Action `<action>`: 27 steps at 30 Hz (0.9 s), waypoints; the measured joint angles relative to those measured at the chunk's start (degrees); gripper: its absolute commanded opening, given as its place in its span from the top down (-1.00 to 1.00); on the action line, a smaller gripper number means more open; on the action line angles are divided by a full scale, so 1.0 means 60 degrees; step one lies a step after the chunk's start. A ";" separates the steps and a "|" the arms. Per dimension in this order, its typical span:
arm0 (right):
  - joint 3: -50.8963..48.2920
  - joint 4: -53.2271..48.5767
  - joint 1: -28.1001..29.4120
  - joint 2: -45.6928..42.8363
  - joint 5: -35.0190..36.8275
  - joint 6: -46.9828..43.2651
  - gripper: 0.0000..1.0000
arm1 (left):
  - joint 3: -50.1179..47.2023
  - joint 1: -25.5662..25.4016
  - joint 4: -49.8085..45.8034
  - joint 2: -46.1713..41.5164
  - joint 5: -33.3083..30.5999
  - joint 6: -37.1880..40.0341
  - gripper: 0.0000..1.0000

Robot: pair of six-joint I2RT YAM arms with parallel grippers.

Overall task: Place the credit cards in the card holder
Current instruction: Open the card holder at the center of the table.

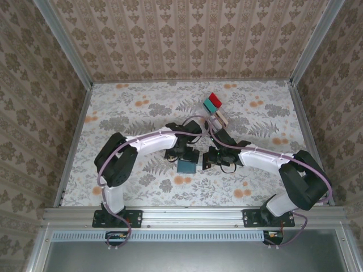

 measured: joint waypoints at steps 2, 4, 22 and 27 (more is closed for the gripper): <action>0.0051 -0.0073 0.0000 0.0051 0.0036 0.0000 1.00 | -0.0055 0.0018 -0.0062 -0.0346 -0.0135 0.0000 -0.78; 0.0087 -0.0120 0.0000 0.0091 0.0066 0.0000 1.00 | -0.0127 0.0033 -0.0102 -0.0590 -0.0222 -0.0007 -0.65; 0.0382 -0.0189 -0.0004 0.0098 0.0062 -0.0011 1.00 | -0.1953 0.1158 0.0765 -0.2215 0.0328 0.0204 0.86; 0.0499 -0.0302 -0.0004 -0.0084 0.0069 -0.0036 1.00 | -0.2499 0.1377 0.1450 -0.2550 0.0951 0.0175 0.92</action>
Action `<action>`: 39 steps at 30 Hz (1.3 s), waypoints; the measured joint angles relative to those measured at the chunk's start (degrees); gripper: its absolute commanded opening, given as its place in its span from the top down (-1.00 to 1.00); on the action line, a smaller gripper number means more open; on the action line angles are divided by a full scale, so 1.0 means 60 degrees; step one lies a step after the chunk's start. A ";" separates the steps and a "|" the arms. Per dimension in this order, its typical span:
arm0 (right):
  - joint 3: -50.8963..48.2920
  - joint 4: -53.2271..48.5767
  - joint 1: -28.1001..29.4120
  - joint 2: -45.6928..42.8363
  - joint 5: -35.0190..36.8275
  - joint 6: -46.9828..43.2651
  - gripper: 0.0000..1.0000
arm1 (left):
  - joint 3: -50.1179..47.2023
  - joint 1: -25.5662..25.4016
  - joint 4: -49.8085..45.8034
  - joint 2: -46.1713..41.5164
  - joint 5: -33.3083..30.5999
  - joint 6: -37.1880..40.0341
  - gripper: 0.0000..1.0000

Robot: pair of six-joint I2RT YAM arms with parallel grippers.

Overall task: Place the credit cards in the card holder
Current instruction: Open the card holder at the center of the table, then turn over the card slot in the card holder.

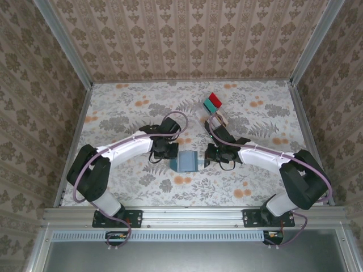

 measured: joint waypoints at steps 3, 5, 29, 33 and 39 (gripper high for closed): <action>0.0051 -0.0025 0.0000 -0.0346 -0.0029 -0.0040 0.99 | -0.0127 0.0066 0.0255 -0.0022 0.0215 -0.0036 0.92; 0.0149 0.0095 0.0000 -0.0488 -0.0240 -0.0109 0.99 | -0.0171 0.0066 0.0408 -0.0022 0.0335 -0.0044 0.92; 0.0503 0.0725 0.0175 0.0503 -0.0969 -0.0248 0.99 | -0.0313 0.0066 0.0801 -0.0022 0.0605 -0.0288 0.93; 0.0499 0.0725 0.0175 0.0663 -0.0933 -0.0248 0.99 | -0.0317 0.0066 0.0801 -0.0022 0.0608 -0.0291 0.93; 0.0499 0.0739 0.0175 0.0798 -0.0871 -0.0240 0.99 | -0.0375 0.0080 0.0831 -0.0022 0.0605 -0.0291 0.94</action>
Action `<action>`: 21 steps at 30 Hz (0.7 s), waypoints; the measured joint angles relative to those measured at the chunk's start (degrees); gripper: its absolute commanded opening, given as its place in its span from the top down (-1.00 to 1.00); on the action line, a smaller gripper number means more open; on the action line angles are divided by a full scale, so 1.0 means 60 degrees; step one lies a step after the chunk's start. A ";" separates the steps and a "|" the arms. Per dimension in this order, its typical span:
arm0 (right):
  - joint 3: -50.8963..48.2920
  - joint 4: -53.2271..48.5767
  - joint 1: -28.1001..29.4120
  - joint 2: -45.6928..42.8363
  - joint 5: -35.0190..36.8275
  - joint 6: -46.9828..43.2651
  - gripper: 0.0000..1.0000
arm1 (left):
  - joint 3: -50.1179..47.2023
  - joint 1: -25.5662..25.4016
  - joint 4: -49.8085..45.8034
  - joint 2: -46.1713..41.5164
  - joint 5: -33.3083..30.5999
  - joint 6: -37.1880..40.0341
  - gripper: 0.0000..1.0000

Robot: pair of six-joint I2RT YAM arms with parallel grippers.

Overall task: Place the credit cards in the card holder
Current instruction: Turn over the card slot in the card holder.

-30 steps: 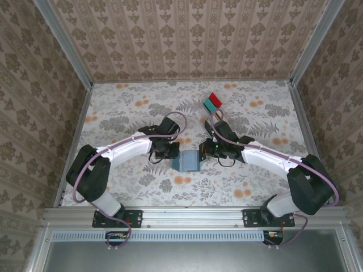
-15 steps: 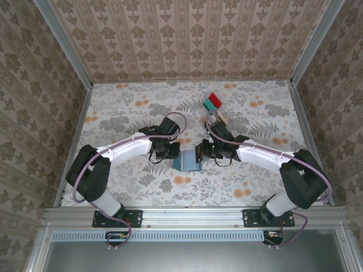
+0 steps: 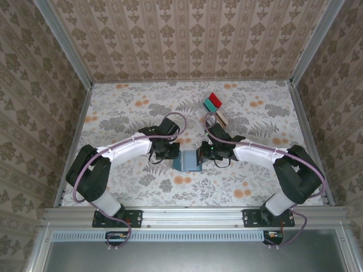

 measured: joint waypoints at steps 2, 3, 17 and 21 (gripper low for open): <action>-0.0007 0.0076 0.0000 0.0036 -0.0036 0.0022 0.99 | -0.0004 0.0000 0.0007 0.0004 0.0000 0.0000 0.94; -0.0011 0.0149 0.0000 0.0047 -0.0087 0.0033 0.99 | -0.0011 0.0000 0.0025 0.0004 0.0000 0.0000 0.94; -0.0018 0.0994 0.0168 0.0073 -0.1060 0.0492 0.96 | -0.0321 0.0000 0.0590 0.0076 0.0291 -0.0255 0.95; 0.0069 0.1286 0.0280 0.0211 -0.1326 0.0576 0.95 | -0.0481 0.0000 0.0885 0.0076 0.0415 -0.0433 0.95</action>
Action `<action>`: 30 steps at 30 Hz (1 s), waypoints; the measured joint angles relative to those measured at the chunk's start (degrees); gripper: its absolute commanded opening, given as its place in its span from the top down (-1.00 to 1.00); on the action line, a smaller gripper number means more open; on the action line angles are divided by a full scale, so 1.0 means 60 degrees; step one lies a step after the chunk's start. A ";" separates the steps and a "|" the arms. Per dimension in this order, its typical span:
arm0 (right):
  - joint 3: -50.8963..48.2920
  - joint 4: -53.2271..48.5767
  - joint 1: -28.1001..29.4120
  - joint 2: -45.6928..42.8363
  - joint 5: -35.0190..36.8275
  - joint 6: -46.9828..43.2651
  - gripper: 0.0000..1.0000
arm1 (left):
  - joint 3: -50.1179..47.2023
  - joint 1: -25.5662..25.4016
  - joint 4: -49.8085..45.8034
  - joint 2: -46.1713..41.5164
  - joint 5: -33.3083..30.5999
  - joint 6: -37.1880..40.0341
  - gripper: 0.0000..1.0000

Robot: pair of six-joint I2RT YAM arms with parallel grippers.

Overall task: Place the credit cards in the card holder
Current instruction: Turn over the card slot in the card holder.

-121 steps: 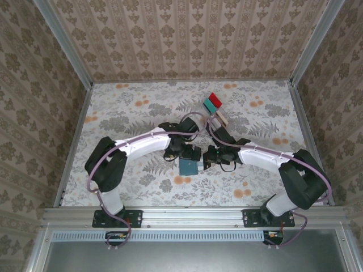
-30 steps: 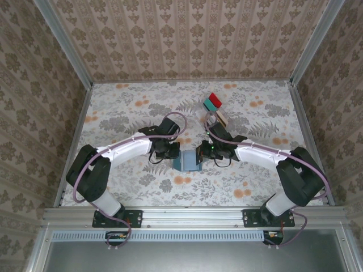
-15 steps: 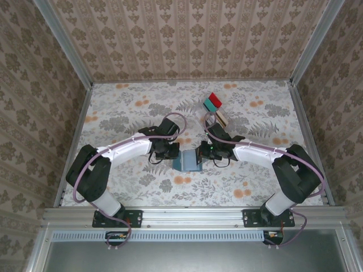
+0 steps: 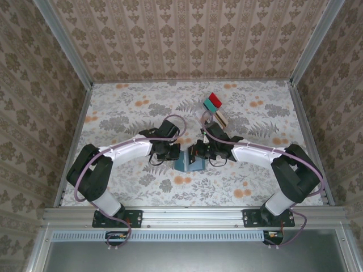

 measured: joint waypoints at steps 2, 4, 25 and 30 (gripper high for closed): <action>0.0033 0.0193 0.0069 0.0120 -0.0113 0.0084 0.95 | -0.0076 0.0000 0.0146 0.0000 0.0040 -0.0087 0.95; 0.0051 0.0266 0.0135 0.0240 -0.0142 0.0164 0.95 | -0.0157 0.0000 0.0237 0.0000 0.0051 -0.0182 0.94; -0.0087 0.0696 0.0175 0.0918 0.0036 0.0641 0.97 | -0.1093 0.0000 0.0084 -0.1512 -0.1537 -0.1060 -0.32; -0.0124 0.0831 0.0175 0.0918 0.0029 0.0681 0.96 | -0.1086 0.0000 0.0499 -0.1279 -0.1344 -0.0958 -0.12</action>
